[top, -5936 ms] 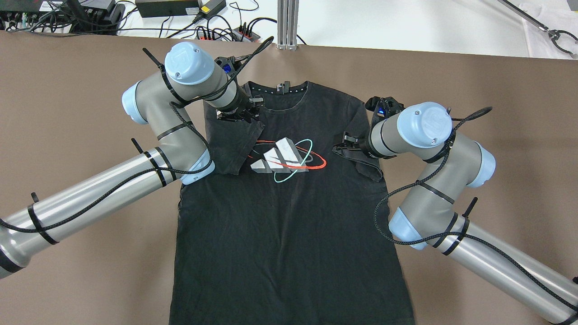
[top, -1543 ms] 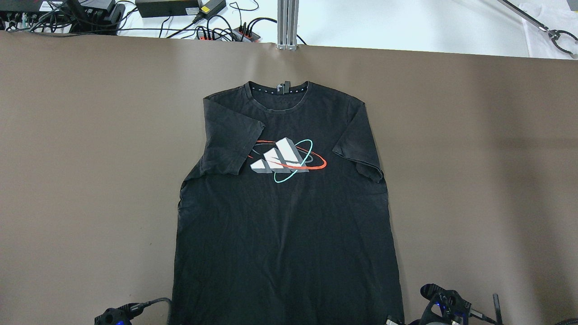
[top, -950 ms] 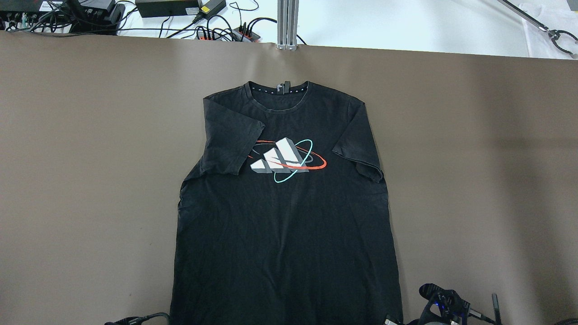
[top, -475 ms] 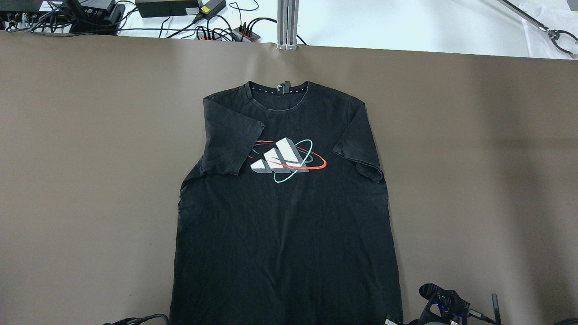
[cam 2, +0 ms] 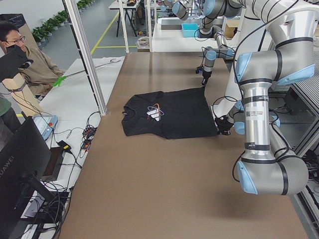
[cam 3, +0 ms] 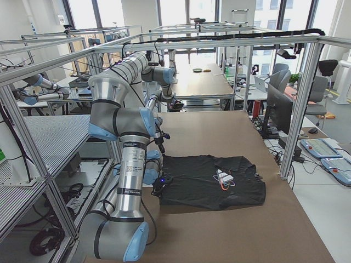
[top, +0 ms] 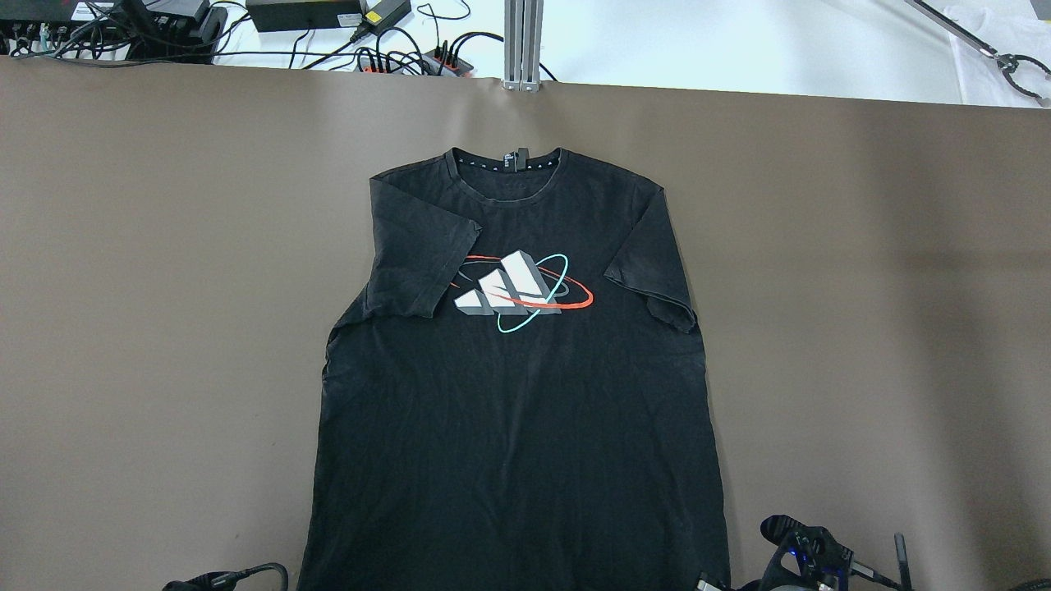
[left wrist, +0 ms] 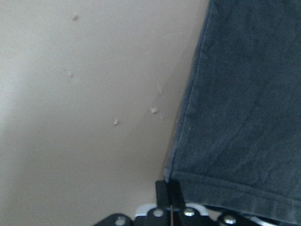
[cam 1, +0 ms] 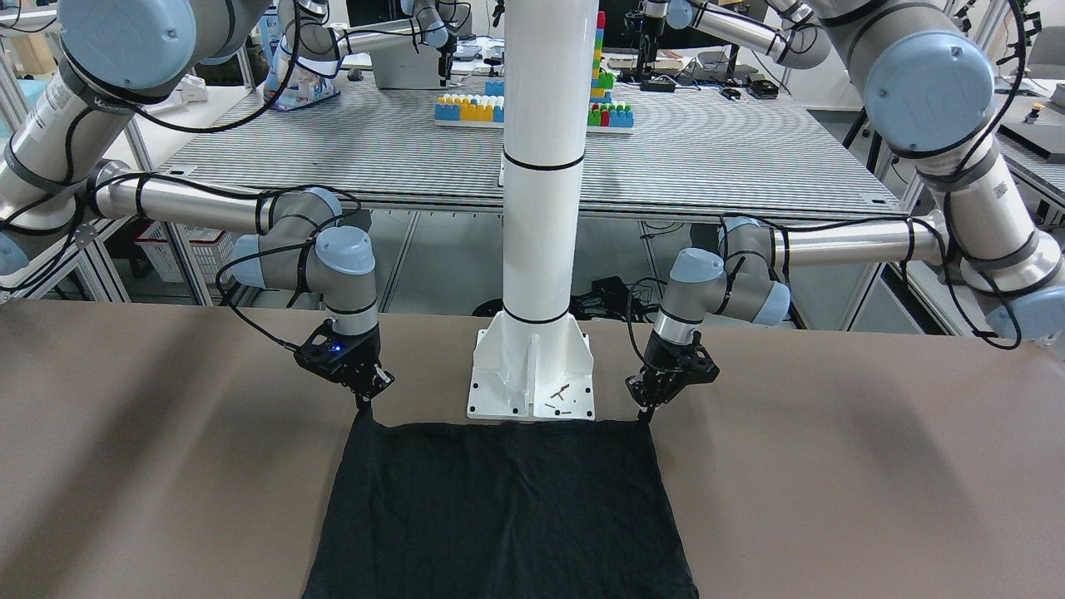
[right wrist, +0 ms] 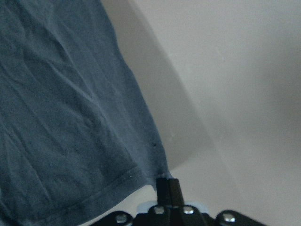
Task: Fold clothes
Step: 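Position both grippers at the hem corners nearest the robot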
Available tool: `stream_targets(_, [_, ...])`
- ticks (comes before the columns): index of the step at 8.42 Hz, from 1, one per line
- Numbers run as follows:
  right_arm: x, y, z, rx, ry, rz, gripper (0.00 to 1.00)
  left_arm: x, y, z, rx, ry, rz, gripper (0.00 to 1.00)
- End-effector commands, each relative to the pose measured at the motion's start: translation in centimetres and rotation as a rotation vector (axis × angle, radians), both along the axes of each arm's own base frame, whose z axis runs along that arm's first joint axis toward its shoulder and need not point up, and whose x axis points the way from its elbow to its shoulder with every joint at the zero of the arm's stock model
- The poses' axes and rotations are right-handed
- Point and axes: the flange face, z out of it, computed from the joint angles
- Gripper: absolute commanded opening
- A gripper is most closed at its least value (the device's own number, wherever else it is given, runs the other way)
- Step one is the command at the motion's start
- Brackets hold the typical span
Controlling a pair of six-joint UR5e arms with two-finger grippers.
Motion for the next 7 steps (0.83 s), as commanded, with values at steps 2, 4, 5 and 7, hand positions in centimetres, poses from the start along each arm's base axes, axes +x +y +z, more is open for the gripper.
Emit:
stream_targets(2, [1.0, 0.3, -2.5, -0.012, -0.06, 0.002, 0.0, -5.2, -4.4, 0.2, -0.034, -0.029, 0.04, 0.0])
stream_targets(4, [2.0, 0.7, -4.2, -0.044, -0.103, -0.008, 0.0, -6.4, -6.2, -0.4, -0.036, -0.022, 0.059, 0.0])
stream_targets(5, [2.5, 0.7, -4.8, -0.052, -0.117, -0.015, 0.0, -7.5, -7.2, -1.6, -0.048, 0.002, 0.064, 0.0])
stream_targets(7, [3.7, -0.1, -5.9, -0.058, -0.144, -0.005, 0.0, -7.5, -9.0, -4.5, -0.043, 0.07, 0.061, 0.0])
